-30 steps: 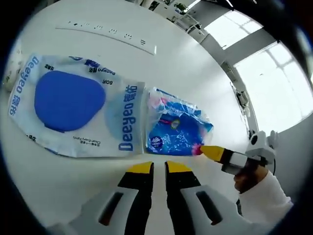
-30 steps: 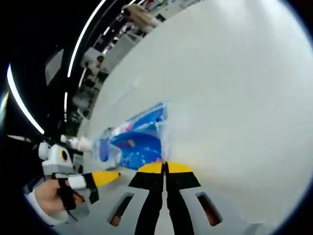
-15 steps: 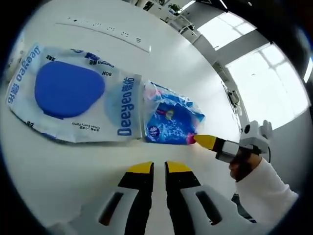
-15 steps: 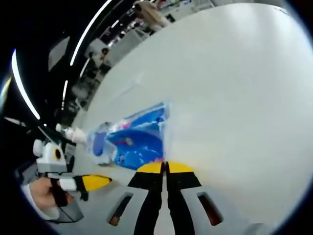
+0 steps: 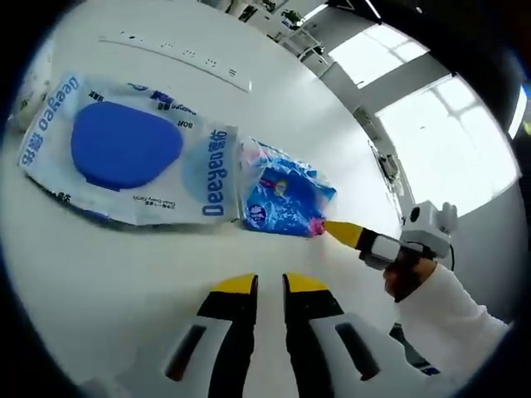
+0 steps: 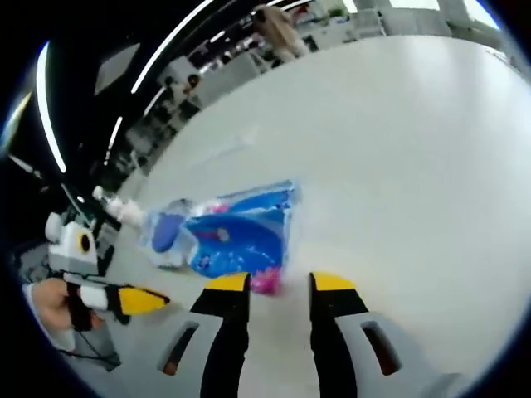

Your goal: Arrange the tabletop items into an orderly group along one side of the table until the central work area is clear of visible clutter.

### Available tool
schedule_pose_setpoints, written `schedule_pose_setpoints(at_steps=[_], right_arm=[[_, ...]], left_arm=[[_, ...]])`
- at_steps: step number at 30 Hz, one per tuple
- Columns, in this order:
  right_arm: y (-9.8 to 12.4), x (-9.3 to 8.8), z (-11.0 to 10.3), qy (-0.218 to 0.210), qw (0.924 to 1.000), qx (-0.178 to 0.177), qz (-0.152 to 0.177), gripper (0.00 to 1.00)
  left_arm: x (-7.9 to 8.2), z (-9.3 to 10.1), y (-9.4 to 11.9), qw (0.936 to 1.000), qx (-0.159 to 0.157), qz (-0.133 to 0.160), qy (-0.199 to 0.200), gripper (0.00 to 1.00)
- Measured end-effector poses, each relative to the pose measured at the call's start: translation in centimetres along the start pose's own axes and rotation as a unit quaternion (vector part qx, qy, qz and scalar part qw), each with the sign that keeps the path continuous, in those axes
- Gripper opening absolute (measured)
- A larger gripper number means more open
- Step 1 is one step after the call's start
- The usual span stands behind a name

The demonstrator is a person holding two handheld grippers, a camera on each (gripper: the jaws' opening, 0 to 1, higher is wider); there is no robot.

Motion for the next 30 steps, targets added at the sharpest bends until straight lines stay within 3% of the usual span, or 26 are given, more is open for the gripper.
schedule_pose_setpoints(at_steps=[3,7,14,17,21,25,30], right_arm=[[0.7,-0.2,-0.2,0.002,0.9999,0.0,0.012,0.33],[1.6,-0.5,-1.1,0.008,0.9997,0.006,0.02,0.37],[3.1,-0.7,-3.1,0.018,0.9991,0.019,0.034,0.44],[3.8,-0.7,-4.0,0.025,0.9986,0.022,0.04,0.46],[4.5,-1.4,-5.1,0.033,0.9986,0.023,0.036,0.47],[5.3,-2.5,-6.0,0.023,0.9985,0.029,0.041,0.47],[6.5,-4.1,-6.3,0.012,0.9984,0.028,0.048,0.47]], left_arm=[[0.2,0.2,0.9,0.9993,0.0,0.01,-0.036,0.11],[0.4,0.4,2.2,0.9969,-0.004,0.02,-0.076,0.22],[0.6,0.5,4.4,0.9858,0.009,0.037,-0.164,0.39],[0.5,0.3,5.3,0.9842,0.014,0.044,-0.171,0.52],[0.2,-0.6,6.6,0.9814,0.02,0.055,-0.183,0.57],[0.0,-1.8,7.9,0.9797,0.035,0.067,-0.186,0.69],[-0.4,-4.0,10.0,0.9801,0.057,0.074,-0.175,0.7]])
Point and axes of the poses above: the point that each gripper's makers call its tool centre point, and the gripper's own axes: y roughly backward along the fingers, z roughly to its right, x roughly out of its top, the point moved 2 cm from there along y, roughly backward along the fingers, and after that the axes turned 4 degrees about x, right-handed, at the moved point
